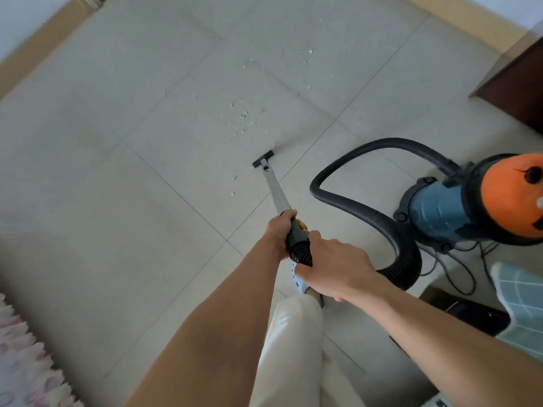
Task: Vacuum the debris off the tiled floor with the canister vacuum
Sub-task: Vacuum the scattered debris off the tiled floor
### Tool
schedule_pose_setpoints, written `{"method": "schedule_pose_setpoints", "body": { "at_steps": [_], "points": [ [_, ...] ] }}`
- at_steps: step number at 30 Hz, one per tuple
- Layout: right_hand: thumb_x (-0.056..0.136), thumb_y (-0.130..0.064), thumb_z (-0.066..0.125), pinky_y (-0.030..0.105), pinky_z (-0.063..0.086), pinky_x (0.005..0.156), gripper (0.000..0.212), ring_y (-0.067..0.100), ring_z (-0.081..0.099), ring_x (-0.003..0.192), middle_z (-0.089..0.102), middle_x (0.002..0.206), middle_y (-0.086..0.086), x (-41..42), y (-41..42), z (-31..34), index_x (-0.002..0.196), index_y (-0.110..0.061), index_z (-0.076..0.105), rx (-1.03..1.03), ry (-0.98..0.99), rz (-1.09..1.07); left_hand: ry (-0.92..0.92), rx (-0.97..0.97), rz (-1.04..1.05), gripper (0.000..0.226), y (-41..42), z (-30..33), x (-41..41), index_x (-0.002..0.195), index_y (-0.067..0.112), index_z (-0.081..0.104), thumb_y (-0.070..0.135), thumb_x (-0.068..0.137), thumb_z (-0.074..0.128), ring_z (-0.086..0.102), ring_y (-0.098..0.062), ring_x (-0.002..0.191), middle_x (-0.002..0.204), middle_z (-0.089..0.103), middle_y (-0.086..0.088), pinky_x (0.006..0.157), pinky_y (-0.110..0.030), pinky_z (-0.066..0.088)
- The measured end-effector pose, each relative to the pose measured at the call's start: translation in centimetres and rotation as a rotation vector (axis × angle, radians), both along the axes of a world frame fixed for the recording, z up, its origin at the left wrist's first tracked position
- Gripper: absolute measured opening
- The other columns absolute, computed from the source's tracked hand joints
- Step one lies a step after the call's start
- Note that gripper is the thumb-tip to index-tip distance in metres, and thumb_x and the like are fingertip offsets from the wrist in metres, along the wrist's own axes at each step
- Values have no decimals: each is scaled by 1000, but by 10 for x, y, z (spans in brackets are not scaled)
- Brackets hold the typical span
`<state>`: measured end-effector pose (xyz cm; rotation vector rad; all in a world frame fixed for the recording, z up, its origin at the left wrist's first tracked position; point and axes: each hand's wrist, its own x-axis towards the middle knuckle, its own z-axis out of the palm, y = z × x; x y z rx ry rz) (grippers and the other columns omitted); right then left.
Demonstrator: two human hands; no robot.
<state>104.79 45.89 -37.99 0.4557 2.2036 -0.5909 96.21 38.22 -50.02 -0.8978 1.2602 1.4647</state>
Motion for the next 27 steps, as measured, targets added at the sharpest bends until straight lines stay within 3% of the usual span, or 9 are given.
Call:
{"method": "schedule_pose_setpoints", "body": {
  "at_steps": [6, 12, 15, 19, 27],
  "points": [
    [94, -37, 48, 28, 45, 57, 25, 18, 57, 41, 60, 75, -4, 15, -45, -12, 106, -16, 45, -124, -4, -173, 59, -84, -98, 15, -42, -9, 1, 89, 2, 45, 12, 98, 51, 49, -20, 51, 64, 50, -10, 40, -21, 48],
    [93, -36, 51, 26, 41, 51, 21, 21, 60, 44, 59, 72, -6, 20, -89, -29, 103, -19, 50, -235, 1, -326, 135, -171, -248, 14, -81, -27, -6, 93, 1, 45, 12, 98, 52, 51, -21, 54, 66, 52, -12, 46, -29, 47],
    [90, -36, 53, 24, 41, 49, 14, 22, 59, 43, 59, 67, -4, 23, -110, -38, 92, -23, 49, -283, -4, -405, 155, -201, -310, 16, -100, -34, -7, 101, 0, 45, 14, 97, 53, 53, -23, 57, 69, 54, -13, 53, -34, 49],
    [88, -38, 57, 22, 43, 47, 21, 18, 56, 37, 61, 66, -2, 26, -130, -45, 101, -21, 56, -349, -23, -502, 159, -208, -341, 21, -120, -36, -8, 108, 0, 44, 14, 96, 53, 55, -25, 58, 73, 55, -14, 53, -36, 49],
    [89, -37, 57, 23, 43, 45, 20, 18, 52, 36, 60, 65, -1, 11, -163, -46, 101, -21, 56, -384, -26, -543, 147, -203, -329, 19, -154, -36, -24, 105, 0, 44, 14, 96, 52, 55, -23, 58, 74, 52, -12, 57, -37, 50]
  ]
}}
